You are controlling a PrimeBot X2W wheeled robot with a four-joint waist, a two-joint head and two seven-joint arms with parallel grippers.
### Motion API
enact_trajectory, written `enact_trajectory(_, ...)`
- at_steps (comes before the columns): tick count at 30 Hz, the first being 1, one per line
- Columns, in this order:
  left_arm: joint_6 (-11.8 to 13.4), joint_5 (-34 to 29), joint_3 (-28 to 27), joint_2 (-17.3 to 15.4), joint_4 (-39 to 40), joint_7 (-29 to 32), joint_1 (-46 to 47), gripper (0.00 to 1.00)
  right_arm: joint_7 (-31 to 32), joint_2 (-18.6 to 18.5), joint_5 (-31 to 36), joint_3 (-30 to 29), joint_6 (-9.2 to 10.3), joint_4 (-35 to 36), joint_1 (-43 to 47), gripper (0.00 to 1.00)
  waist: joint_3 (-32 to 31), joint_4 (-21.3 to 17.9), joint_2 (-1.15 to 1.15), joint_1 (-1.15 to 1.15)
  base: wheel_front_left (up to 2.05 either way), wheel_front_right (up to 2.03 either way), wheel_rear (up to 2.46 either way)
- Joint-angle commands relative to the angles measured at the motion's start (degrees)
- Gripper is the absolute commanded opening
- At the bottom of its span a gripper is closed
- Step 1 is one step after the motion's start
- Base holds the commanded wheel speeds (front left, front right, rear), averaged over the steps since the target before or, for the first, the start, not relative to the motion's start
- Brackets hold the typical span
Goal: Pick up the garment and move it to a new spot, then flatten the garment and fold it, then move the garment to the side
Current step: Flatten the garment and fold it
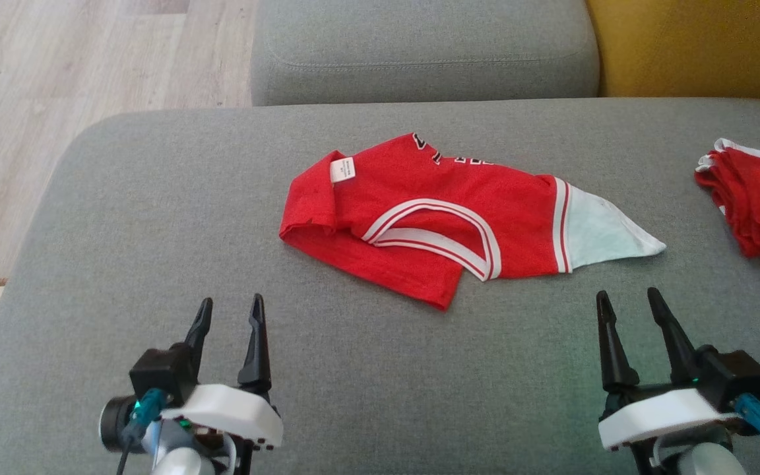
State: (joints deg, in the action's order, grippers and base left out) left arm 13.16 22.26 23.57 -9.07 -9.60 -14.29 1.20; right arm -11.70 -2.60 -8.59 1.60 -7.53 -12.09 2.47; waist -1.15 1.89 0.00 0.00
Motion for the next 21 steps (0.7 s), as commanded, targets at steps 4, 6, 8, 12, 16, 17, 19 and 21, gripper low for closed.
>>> enact_trajectory(4,-0.40,-0.60,-2.32,-0.05,1.24,-0.71,1.69,1.00,-0.72,-0.28,-0.04,1.54,0.04,1.46,-2.66,1.00,0.02,0.04,0.00,0.00,0.00,0.00,0.00)
enact_trajectory(6,-0.55,-0.74,-2.44,0.04,1.18,-0.71,1.72,1.00,-0.68,-0.28,-0.01,1.51,0.04,1.52,-2.64,1.00,0.10,0.06,0.00,0.00,0.00,0.00,0.00)
enact_trajectory(8,-0.69,-0.89,-2.53,0.16,1.16,-0.71,1.71,1.00,-0.64,-0.28,0.04,1.49,0.04,1.58,-2.64,1.00,0.20,0.10,0.00,0.00,0.00,0.00,0.00)
enact_trajectory(12,-0.91,-1.15,-2.61,0.43,1.19,-0.71,1.66,1.00,-0.48,-0.28,0.80,1.58,0.04,1.47,-2.87,1.00,0.64,0.34,0.00,0.00,0.00,0.00,0.00)
enact_trajectory(16,-1.13,-1.37,-2.48,0.87,1.19,-0.71,1.98,1.00,0.48,-0.28,3.67,2.18,0.04,1.16,-4.17,1.00,2.16,1.10,0.00,0.00,0.00,0.00,0.00)
enact_trajectory(17,-1.20,-1.45,-2.42,1.03,1.24,-0.71,2.13,1.00,0.82,-0.28,4.51,2.42,0.04,0.76,-4.84,1.00,2.76,1.41,0.00,0.00,0.00,0.00,0.00)
enact_trajectory(19,-1.34,-1.61,-2.26,1.42,1.35,-0.71,2.52,1.00,1.57,-0.28,6.60,2.86,0.04,-0.64,-6.57,1.00,4.15,2.23,0.00,0.00,0.00,0.00,0.00)
enact_trajectory(21,-1.62,-1.79,-2.08,1.85,1.43,-0.71,3.09,1.00,2.21,-0.28,8.74,3.20,0.04,-2.91,-8.69,1.00,5.72,3.37,0.00,0.00,0.00,0.00,0.00)
